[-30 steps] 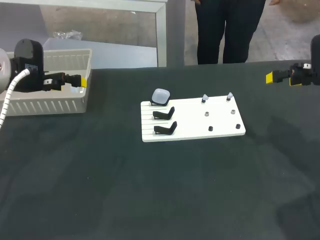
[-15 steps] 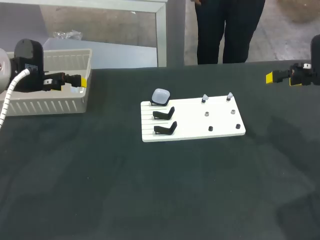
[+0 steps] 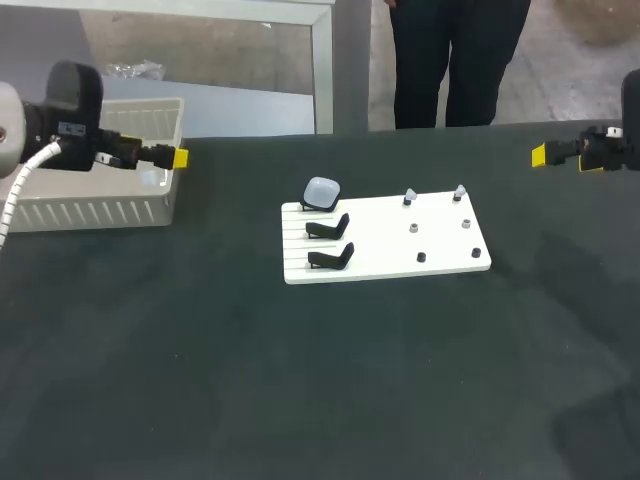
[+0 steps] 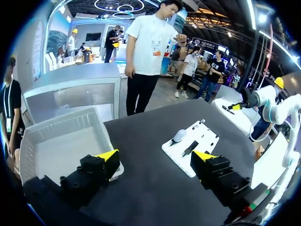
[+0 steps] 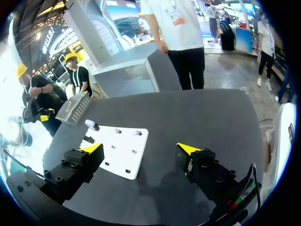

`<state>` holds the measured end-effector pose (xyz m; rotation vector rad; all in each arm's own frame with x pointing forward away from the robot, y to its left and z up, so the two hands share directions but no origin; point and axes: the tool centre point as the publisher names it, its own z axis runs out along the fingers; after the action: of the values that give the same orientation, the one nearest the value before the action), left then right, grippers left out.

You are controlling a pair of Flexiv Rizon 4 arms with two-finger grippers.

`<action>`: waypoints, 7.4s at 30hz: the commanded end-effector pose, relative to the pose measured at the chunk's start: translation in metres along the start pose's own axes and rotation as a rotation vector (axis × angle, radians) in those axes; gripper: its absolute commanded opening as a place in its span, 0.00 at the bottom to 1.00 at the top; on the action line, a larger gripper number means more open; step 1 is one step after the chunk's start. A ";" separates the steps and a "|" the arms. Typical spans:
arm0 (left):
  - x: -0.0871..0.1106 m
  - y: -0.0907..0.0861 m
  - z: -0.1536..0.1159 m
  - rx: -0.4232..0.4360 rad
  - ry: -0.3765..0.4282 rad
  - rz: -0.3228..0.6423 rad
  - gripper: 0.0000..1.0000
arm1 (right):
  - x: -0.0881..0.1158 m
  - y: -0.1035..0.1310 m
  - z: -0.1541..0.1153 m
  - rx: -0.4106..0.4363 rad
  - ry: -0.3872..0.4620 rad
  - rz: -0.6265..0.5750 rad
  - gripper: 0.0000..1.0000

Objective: Pick up each earbud case from the left stands, insert the matching earbuds, close the lid, and place the case in the box.

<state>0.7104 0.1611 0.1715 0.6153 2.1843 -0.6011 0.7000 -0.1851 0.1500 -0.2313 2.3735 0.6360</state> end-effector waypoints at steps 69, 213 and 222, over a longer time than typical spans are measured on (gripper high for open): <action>0.029 -0.069 0.112 0.553 -0.060 0.560 1.00 | 0.000 0.000 0.000 0.000 0.000 0.000 1.00; -0.029 -0.145 0.185 0.438 -0.212 0.616 0.00 | -0.008 0.117 0.088 -0.185 0.096 -0.106 1.00; -0.038 -0.155 0.190 0.458 -0.214 0.660 0.00 | -0.005 0.145 0.109 -0.240 0.154 -0.157 1.00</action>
<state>0.7457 -0.0765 0.1249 1.3871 1.5109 -0.7763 0.7068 -0.0145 0.1405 -0.5410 2.4035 0.7692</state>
